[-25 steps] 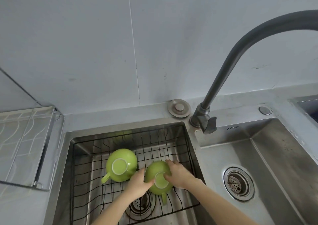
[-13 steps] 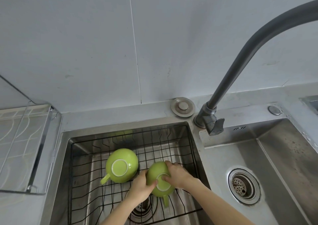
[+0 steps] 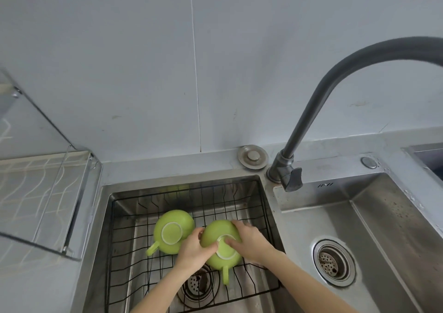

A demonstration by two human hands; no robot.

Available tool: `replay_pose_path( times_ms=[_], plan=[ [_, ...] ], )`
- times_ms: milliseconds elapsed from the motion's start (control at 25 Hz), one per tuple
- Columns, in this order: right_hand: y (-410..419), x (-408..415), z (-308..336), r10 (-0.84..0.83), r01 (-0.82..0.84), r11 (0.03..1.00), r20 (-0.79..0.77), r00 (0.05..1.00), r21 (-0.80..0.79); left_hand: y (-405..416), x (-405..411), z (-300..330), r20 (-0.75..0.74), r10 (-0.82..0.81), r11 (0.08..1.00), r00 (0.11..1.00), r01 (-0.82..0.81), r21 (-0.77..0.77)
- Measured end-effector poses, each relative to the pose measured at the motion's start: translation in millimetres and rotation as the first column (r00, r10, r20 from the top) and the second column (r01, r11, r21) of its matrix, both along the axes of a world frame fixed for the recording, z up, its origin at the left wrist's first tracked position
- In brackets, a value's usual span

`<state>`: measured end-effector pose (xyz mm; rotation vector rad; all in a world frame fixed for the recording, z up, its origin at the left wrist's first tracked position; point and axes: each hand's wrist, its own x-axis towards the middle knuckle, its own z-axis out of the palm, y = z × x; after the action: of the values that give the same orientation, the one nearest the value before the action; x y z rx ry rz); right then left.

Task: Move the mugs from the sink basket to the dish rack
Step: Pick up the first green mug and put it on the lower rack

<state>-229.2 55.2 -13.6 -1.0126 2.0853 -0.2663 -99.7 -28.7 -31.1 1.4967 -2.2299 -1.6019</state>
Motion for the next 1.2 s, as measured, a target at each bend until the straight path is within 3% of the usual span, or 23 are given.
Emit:
replay_pose_path(
  times_ms=[200,400,560,720,920,1040,1200],
  plan=[
    [12.1,16.4,37.0,0.009,-0.011,0.992,-0.014,1.0,-0.124,3.1,15.8,40.5,-0.099,0.05,0.999,0.994,-0.048,0.02],
    [34.8,44.4,78.5,0.196,-0.209,0.946,-0.077,0.978,-0.249,3.8,50.2,75.4,-0.193,0.124,0.988,0.973,-0.103,0.111],
    [48.8,76.3,109.4,0.25,-0.31,0.889,-0.212,0.945,-0.337,12.1,78.9,107.8,-0.324,0.173,0.979,0.93,-0.126,0.161],
    [52.3,103.9,132.7,0.318,-0.479,0.788,-0.41,0.855,-0.386,15.1,109.0,133.3,-0.348,0.123,0.992,0.929,-0.107,0.066],
    [47.7,134.5,157.8,0.35,-0.472,0.757,-0.33,0.877,-0.451,14.8,158.6,156.6,-0.376,0.036,0.998,0.926,-0.013,0.062],
    [39.4,156.8,169.0,0.31,-0.384,0.78,-0.228,0.923,-0.494,9.3,191.8,171.8,-0.327,-0.079,0.997,0.942,0.075,-0.025],
    [23.6,191.2,177.4,0.297,-0.361,0.777,-0.205,0.933,-0.516,3.7,235.6,186.9,-0.258,-0.186,0.982,0.948,0.168,-0.09]
  ],
)
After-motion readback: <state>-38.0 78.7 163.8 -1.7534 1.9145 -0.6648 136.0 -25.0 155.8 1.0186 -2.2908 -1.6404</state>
